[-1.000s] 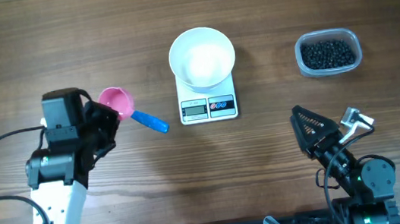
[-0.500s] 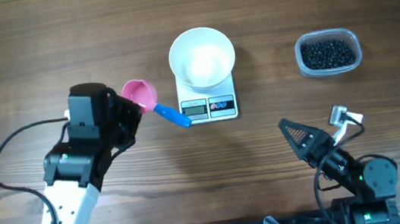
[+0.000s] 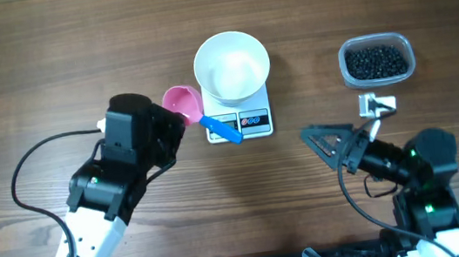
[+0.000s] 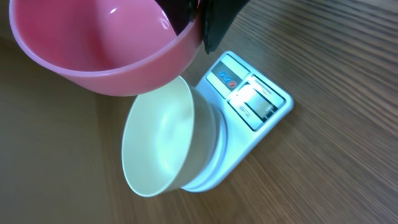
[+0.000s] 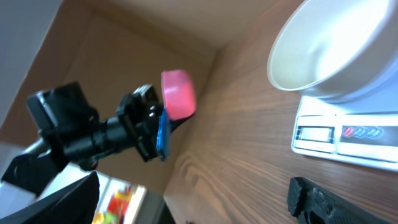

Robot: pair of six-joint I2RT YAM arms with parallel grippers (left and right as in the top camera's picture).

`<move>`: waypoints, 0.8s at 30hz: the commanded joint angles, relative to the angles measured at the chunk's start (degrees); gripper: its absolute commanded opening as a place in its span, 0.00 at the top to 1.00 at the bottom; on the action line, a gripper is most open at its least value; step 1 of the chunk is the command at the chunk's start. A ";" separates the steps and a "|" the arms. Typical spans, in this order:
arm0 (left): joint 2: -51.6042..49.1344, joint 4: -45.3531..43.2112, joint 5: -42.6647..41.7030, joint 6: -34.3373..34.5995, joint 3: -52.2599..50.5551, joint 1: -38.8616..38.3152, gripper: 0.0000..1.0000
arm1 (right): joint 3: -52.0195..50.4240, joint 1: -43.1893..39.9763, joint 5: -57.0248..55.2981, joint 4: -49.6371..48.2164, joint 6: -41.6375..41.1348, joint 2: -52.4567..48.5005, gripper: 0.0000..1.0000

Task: Scoop item into bowl and weigh 150g on scale

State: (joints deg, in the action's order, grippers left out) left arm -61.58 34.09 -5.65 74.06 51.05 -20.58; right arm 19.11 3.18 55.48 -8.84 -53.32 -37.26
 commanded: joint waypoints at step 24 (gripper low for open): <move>-4.02 -2.21 2.71 12.15 0.02 -12.55 0.96 | 4.57 31.10 -34.10 -4.33 6.75 -9.05 0.27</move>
State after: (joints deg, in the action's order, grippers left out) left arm -65.21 32.08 -4.14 85.25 51.05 -31.24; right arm 22.35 33.89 26.17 -12.19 -47.44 -46.09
